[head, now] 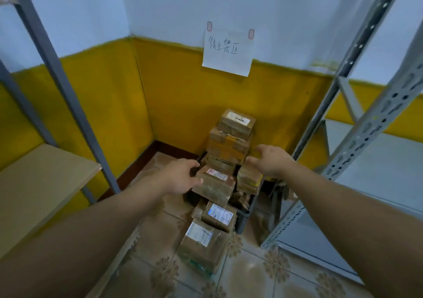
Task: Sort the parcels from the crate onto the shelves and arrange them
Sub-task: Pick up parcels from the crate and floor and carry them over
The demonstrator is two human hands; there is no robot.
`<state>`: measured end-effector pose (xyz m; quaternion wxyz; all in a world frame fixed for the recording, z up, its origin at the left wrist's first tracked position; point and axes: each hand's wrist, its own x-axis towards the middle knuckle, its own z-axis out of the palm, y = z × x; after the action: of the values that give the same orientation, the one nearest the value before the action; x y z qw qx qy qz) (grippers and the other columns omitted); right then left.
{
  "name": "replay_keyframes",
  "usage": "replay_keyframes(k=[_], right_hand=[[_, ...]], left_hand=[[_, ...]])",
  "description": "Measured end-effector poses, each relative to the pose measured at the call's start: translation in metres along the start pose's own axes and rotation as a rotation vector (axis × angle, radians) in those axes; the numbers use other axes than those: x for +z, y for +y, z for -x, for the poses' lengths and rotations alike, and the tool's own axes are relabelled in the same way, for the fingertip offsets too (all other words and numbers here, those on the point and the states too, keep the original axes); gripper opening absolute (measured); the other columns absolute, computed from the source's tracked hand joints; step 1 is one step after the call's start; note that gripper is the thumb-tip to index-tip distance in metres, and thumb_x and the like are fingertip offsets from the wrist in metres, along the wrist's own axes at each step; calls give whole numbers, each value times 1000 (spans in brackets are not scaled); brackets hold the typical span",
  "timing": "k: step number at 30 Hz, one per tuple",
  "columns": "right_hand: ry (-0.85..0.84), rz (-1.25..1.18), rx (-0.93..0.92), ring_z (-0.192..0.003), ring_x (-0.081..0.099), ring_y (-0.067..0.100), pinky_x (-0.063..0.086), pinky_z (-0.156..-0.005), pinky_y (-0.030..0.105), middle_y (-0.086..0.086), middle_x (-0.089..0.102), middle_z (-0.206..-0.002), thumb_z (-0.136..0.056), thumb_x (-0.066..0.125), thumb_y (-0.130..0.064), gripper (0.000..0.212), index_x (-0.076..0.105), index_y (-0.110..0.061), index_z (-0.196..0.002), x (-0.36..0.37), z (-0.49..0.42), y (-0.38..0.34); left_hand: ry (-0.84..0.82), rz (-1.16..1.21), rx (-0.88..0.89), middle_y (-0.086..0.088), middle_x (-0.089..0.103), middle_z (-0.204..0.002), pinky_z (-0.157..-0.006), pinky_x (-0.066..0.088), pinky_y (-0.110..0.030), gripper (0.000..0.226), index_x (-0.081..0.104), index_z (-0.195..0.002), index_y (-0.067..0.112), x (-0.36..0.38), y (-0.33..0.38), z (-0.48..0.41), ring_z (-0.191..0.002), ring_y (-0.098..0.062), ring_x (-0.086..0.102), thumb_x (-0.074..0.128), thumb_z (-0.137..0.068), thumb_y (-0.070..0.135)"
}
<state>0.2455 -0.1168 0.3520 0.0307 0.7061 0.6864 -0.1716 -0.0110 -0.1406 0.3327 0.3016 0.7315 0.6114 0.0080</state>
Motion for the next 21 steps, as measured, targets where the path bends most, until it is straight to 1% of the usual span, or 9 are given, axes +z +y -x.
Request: replay_keyframes(k=[3,7,10,13,16,19,21], right_hand=[[28,-28,43,-136,43,30,40,-106,38,11,43,-151,-100,45,-54,65,35,-15,-151,-16,-37,-15],[34,-86,94,-136,43,29,39,-106,38,9,43,-152,-100,47,-53,64,36,-15,-151,-33,-79,-15],[19,-103,128,-134,45,29,40,-104,37,10,45,-150,-100,47,-54,64,37,-16,-150,-39,-117,-3],[12,-107,133,-132,46,30,42,-102,37,12,47,-148,-100,47,-54,64,37,-15,-150,-44,-163,10],[-9,-99,93,-131,46,31,42,-101,37,14,47,-146,-101,47,-51,63,36,-13,-150,-48,-216,26],[-50,-101,54,-132,46,31,42,-101,37,13,45,-149,-99,47,-53,67,35,-15,-152,-46,-280,44],[-85,-108,51,-134,44,31,41,-102,37,13,43,-151,-98,48,-54,68,33,-15,-153,-39,-324,57]], left_hand=[[-26,-47,39,-4,37,-153,-107,42,-40,65,35,-148,20,-35,-10,-52,-133,-25,44,60,-93,43],[-25,-41,60,-4,37,-152,-103,44,-39,63,35,-149,21,-71,-11,-113,-130,-25,46,58,-94,41],[-53,-39,59,-3,29,-157,-109,38,-38,62,31,-150,21,-83,-12,-151,-139,-25,35,55,-97,40],[-74,-33,33,-3,25,-159,-110,38,-40,63,28,-151,21,-87,-13,-190,-141,-26,33,54,-97,41],[-55,-7,-12,-5,30,-156,-106,42,-42,61,28,-151,21,-88,-9,-233,-134,-28,42,53,-98,39],[-86,29,-82,-6,38,-152,-105,43,-41,62,27,-152,20,-85,0,-283,-132,-28,45,52,-99,40],[-93,37,-108,-5,38,-152,-105,42,-37,63,29,-151,21,-80,5,-324,-132,-26,45,53,-97,43]])
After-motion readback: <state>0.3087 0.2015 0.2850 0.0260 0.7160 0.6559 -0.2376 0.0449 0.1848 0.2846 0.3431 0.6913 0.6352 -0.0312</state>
